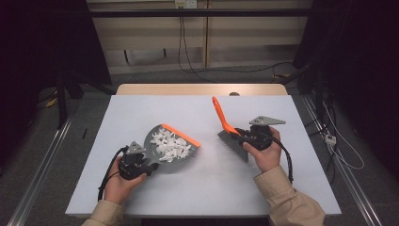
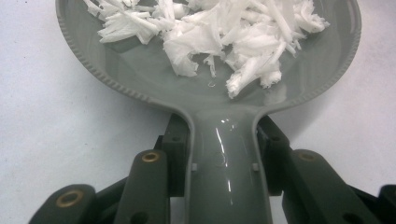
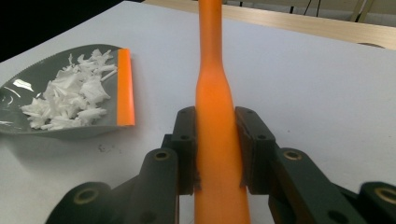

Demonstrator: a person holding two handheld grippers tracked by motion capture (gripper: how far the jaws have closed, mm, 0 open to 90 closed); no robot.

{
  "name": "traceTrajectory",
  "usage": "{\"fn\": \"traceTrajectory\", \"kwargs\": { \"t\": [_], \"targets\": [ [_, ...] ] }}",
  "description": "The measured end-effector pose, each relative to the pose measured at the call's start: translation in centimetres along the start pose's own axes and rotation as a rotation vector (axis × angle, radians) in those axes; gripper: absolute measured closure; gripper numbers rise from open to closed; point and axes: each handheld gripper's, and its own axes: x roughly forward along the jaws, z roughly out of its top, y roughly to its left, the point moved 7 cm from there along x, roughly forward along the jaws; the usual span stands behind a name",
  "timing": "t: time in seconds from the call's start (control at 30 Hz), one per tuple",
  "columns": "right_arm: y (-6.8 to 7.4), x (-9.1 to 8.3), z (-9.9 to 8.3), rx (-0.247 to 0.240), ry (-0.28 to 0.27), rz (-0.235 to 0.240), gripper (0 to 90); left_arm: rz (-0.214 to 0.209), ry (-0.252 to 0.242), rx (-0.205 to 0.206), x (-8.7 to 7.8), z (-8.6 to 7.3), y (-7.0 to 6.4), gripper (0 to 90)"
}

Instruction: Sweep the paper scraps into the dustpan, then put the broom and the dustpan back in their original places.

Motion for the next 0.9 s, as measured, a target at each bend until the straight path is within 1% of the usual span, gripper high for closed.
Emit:
{"fn": "traceTrajectory", "kwargs": {
  "t": [0.13,0.2,0.27,0.3,0.37,0.43,0.53,0.63,0.67,0.8,0.83,0.9],
  "targets": [
    [-0.5,-0.4,0.0,-0.014,-0.002,-0.022,71.5,0.003,-0.007,-0.005,-0.1,0.1,0.1,63.7],
    [-0.6,-0.6,0.0,-0.007,-0.005,-0.018,71.5,0.005,-0.009,-0.009,-0.2,0.1,0.2,63.7],
    [-0.7,-0.8,0.0,-0.015,-0.006,-0.018,71.5,0.002,-0.008,-0.018,-0.2,0.1,0.2,63.7],
    [-0.8,-0.9,0.1,-0.015,-0.01,-0.019,71.5,0.009,-0.009,-0.02,-0.2,0.1,0.3,63.7],
    [-0.8,-1.1,0.1,-0.014,-0.014,-0.015,71.5,-0.001,-0.009,-0.027,-0.3,0.1,0.3,63.7],
    [-0.9,-1.2,0.1,-0.013,-0.013,-0.02,71.5,0.002,-0.016,-0.037,-0.3,0.2,0.3,63.7],
    [-1.0,-1.3,0.1,-0.012,-0.021,-0.02,71.5,0.005,-0.016,-0.042,-0.6,0.3,0.4,63.7],
    [-1.1,-1.4,0.1,-0.009,-0.025,-0.026,71.5,0.005,-0.026,-0.056,-0.8,0.4,0.6,63.7],
    [-1.1,-1.4,0.1,-0.009,-0.027,-0.025,71.5,0.007,-0.028,-0.068,-0.8,0.4,0.7,63.7],
    [-1.3,-1.6,0.1,-0.004,-0.029,-0.031,71.5,0.02,-0.032,-0.088,-0.9,0.5,1.1,63.7],
    [-1.3,-1.7,0.1,-0.002,-0.031,-0.032,71.5,0.03,-0.037,-0.094,-0.9,0.5,1.2,63.7],
    [-1.5,-1.9,0.1,0.0,-0.034,-0.034,71.5,0.033,-0.039,-0.101,-1.0,0.6,1.4,63.7]
  ]
}}
